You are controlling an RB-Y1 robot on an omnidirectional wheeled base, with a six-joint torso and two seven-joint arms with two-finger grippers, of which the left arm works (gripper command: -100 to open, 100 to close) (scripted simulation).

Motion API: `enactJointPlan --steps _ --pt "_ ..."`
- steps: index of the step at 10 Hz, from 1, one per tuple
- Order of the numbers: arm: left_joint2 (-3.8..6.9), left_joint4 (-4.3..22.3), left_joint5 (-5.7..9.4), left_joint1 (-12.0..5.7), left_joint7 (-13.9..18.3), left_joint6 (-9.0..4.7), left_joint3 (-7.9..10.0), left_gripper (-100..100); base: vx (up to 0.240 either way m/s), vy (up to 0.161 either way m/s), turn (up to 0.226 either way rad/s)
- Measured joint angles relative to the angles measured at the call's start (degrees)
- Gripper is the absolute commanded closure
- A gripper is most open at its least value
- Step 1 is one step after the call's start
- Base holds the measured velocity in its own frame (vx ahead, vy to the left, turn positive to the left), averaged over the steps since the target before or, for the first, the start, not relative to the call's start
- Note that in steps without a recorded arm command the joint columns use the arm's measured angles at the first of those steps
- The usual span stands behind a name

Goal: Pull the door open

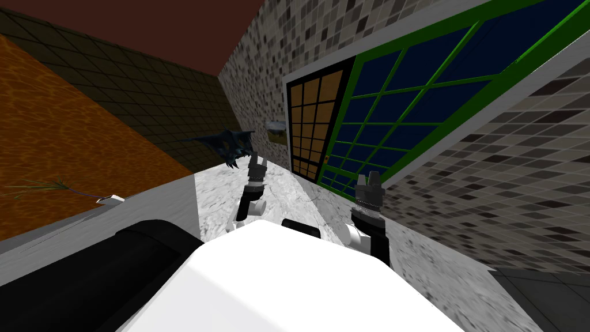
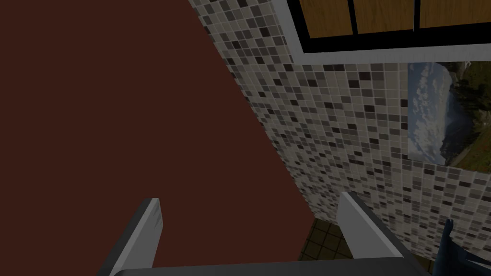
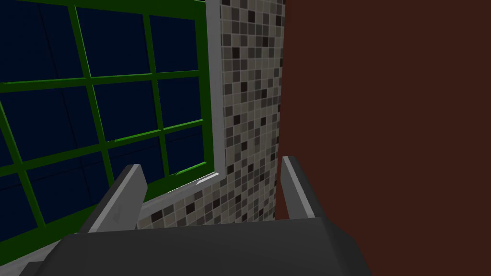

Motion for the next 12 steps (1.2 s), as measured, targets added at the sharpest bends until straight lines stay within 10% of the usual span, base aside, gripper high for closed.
enactJointPlan --steps 12 --pt "2.32 13.7 -0.62 -4.38 -10.8 -3.57 -0.07 -100 0.081 -0.039 -0.032"
